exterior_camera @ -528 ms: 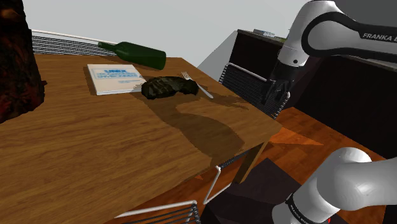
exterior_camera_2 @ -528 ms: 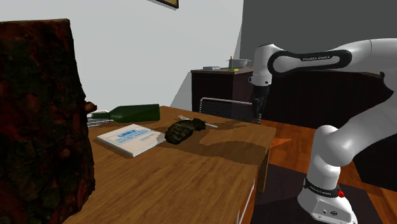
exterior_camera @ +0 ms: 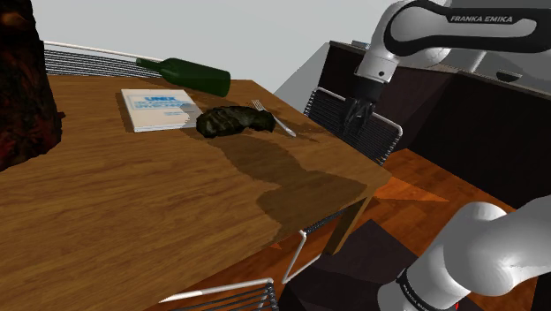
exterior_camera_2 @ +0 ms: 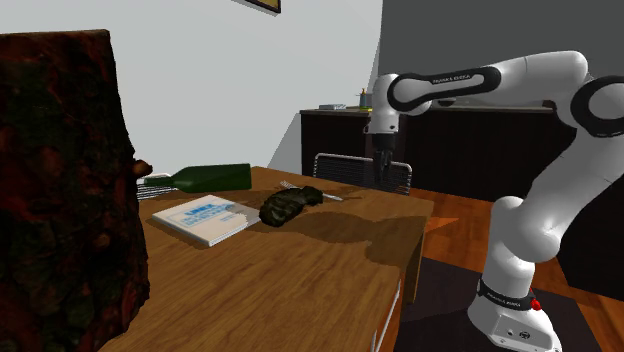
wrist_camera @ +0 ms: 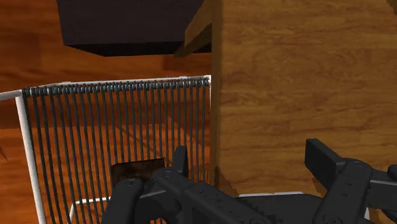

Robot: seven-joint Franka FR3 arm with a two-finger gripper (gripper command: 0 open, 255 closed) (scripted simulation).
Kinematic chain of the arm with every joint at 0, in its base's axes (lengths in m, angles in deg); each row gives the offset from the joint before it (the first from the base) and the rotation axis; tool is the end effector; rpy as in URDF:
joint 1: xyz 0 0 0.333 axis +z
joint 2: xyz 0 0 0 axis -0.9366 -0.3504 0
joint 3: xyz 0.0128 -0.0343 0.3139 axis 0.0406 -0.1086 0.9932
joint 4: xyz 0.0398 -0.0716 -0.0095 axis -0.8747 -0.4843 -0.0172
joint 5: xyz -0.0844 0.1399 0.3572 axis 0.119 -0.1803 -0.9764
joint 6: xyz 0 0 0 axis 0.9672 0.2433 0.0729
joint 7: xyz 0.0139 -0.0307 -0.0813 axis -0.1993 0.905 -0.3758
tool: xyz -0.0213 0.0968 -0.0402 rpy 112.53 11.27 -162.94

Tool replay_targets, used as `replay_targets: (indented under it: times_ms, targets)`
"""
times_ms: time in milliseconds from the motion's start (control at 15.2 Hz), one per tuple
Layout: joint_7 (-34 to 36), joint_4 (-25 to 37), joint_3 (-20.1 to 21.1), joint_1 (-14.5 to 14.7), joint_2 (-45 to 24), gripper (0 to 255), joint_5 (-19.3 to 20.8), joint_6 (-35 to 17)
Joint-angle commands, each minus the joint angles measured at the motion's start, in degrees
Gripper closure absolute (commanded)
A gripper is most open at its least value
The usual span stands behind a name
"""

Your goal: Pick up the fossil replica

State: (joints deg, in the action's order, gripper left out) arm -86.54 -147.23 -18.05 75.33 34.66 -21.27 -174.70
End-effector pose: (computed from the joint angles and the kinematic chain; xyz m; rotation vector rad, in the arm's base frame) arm 0.3957 -0.0241 0.5479 -2.9503 -0.0257 0.1254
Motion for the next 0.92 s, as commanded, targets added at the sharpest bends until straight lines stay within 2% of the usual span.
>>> replay_targets:
  times_ms: [0, 264, 462, 858]
  targets:
    - [-4.11, 4.31, -2.16, 1.76, -5.22, 0, -4.20, 1.28]
    - [-11.79, 14.13, -5.46, 4.59, -16.24, 0, -13.20, 5.68]
    - [-17.02, 22.47, -6.96, 5.53, -24.73, 0, -20.34, 10.75]
    - [-23.65, 42.10, -6.49, 3.83, -42.27, 0, -34.85, 23.99]
